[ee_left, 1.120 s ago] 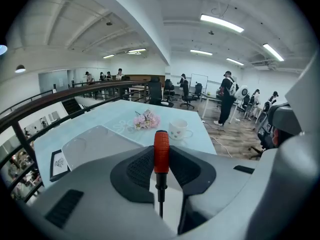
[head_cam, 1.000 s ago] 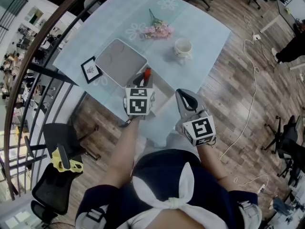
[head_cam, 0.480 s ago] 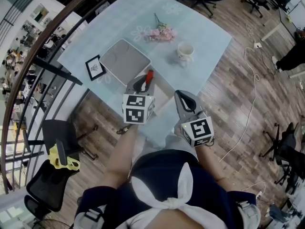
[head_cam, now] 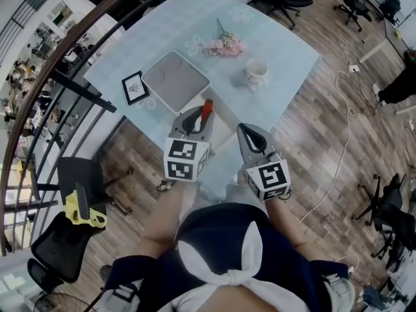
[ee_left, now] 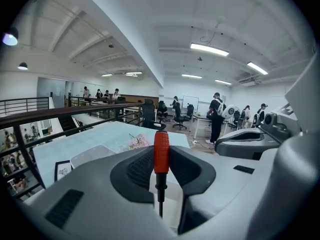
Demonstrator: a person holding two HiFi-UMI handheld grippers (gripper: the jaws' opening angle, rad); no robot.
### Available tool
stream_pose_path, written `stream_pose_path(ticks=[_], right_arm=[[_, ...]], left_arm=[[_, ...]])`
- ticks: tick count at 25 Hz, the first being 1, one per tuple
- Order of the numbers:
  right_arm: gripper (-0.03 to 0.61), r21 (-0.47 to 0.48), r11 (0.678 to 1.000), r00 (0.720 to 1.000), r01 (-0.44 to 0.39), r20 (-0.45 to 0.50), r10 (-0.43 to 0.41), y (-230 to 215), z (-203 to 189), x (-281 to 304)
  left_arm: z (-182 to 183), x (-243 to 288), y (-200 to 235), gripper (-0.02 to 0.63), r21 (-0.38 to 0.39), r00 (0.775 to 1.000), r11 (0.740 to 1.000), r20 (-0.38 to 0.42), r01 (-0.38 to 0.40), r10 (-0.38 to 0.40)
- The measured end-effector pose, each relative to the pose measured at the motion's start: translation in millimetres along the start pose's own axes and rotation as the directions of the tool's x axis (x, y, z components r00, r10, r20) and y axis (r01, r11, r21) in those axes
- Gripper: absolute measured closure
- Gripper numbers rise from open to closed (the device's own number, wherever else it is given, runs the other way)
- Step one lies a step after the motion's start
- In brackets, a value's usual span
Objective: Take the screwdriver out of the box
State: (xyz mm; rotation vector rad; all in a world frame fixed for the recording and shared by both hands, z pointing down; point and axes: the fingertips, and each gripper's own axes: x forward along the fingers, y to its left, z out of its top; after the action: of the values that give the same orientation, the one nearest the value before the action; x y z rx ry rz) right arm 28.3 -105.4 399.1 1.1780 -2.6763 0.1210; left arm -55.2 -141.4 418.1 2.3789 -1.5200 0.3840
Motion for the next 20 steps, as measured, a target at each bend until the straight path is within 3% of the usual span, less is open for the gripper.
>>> stream_pose_path(ticks=[20], right_arm=[[0.581,0.031,0.999,1.000,-0.027,0.016,0.026,14,2,-9]], left_arm=[[5,-38,-23,0.506,0.097,0.994,0.995,0.096,0.038,-0.048]])
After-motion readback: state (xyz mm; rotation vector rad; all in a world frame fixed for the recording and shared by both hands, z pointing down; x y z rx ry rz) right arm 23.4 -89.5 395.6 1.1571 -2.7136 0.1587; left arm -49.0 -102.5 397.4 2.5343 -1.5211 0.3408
